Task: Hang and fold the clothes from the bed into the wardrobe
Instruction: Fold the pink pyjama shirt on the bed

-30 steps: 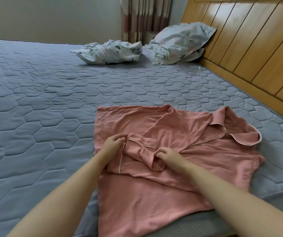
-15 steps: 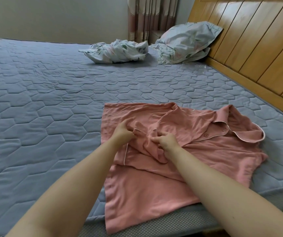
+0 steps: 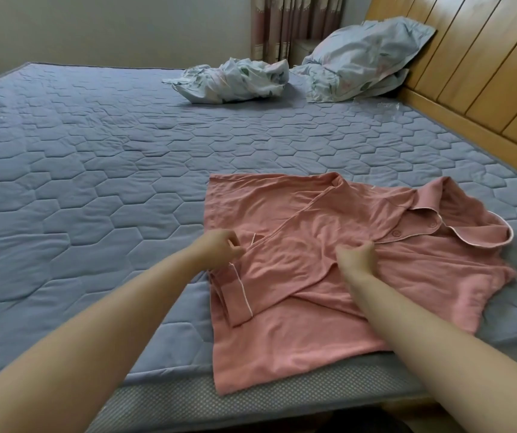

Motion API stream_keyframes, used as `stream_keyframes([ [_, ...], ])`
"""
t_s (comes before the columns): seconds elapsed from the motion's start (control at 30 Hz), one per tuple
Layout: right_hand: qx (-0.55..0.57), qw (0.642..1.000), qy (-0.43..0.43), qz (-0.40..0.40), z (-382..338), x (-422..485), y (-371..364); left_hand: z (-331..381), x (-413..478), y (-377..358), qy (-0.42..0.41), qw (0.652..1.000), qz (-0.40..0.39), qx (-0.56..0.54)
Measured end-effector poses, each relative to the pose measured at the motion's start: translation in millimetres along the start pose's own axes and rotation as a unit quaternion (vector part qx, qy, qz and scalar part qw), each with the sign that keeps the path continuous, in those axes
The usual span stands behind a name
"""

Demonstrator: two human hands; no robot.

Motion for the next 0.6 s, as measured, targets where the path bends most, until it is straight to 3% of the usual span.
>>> stream_keyframes([
  [0.07, 0.056, 0.993, -0.100, -0.037, 19.7, 7.4, -3.3, 7.5, 3.3, -7.0, -0.019, 0.995, 0.015, 0.099],
  [0.13, 0.166, 0.964, -0.161, -0.132, 25.1, 7.6, -20.1, 16.1, 5.8, -14.9, -0.040, 0.991, 0.010, 0.131],
  [0.2, 0.247, 0.932, -0.179, -0.194, 17.4, 7.7, -28.7, 20.1, 8.9, -15.6, -0.025, 0.993, 0.002, 0.117],
  [0.27, 0.281, 0.922, -0.173, -0.201, 9.9, 12.9, -28.0, 16.6, 13.9, -7.0, 0.013, 0.999, 0.000, 0.037],
  [0.33, 0.261, 0.938, -0.146, -0.174, 8.8, 19.9, -21.8, 10.1, 14.1, -3.6, 0.046, 0.998, -0.040, 0.005],
  [0.43, 0.048, 0.994, -0.039, -0.085, 15.1, 32.0, -1.4, 6.2, 7.7, -8.8, 0.065, 0.978, -0.113, 0.166],
  [0.53, -0.065, 0.990, 0.109, 0.058, 2.7, 41.5, 27.4, 41.4, 19.1, 2.3, 0.009, 0.969, 0.021, 0.247],
  [0.6, -0.109, 0.968, 0.205, 0.093, -17.3, 44.4, 30.9, 77.0, 30.5, -8.1, -0.068, 0.966, 0.092, 0.233],
])
Point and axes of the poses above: each hand's wrist, its own x-axis towards the middle knuckle, its own y-axis out of the back of the hand, z = x × y, the point moved 9 cm from there along x, towards the middle knuckle, and after that the axes turned 11 degrees about -x, right-handed, at the moved point
